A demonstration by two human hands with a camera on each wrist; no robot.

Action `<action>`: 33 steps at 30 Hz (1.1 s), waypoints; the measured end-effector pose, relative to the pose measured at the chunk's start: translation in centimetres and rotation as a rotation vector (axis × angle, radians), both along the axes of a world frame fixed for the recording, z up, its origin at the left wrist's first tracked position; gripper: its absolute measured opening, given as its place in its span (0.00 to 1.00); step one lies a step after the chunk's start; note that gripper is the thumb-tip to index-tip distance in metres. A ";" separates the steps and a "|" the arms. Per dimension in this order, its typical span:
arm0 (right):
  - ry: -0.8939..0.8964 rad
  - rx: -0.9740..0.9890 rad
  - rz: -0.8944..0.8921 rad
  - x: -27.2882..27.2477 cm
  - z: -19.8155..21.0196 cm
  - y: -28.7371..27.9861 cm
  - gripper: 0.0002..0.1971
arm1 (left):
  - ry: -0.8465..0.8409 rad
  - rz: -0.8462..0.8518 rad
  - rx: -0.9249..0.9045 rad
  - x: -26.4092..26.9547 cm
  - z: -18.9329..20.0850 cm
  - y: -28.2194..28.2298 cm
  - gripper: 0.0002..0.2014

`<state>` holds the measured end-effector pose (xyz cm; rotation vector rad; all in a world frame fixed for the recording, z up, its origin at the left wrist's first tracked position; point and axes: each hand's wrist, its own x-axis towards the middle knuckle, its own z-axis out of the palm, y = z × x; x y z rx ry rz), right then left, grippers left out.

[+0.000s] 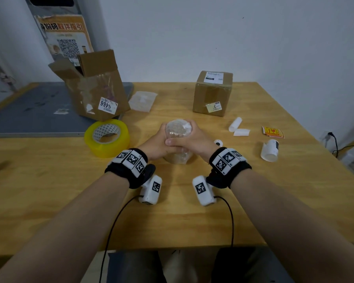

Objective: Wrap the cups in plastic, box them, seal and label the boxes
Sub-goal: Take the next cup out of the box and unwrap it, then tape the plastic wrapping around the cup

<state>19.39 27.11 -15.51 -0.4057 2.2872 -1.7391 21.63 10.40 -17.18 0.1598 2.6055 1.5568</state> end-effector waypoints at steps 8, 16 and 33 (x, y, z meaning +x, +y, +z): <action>0.009 0.076 -0.009 0.0 0.2 0.0 0.44 | 0.073 0.202 -0.296 3.8 2.8 -1.7 0.28; -0.017 0.096 0.000 -0.2 0.1 0.1 0.47 | -0.314 0.626 -0.861 5.3 2.5 -8.1 0.27; -0.014 0.159 0.013 -1.2 0.5 0.6 0.42 | -0.031 0.527 0.789 3.5 10.8 -3.7 0.21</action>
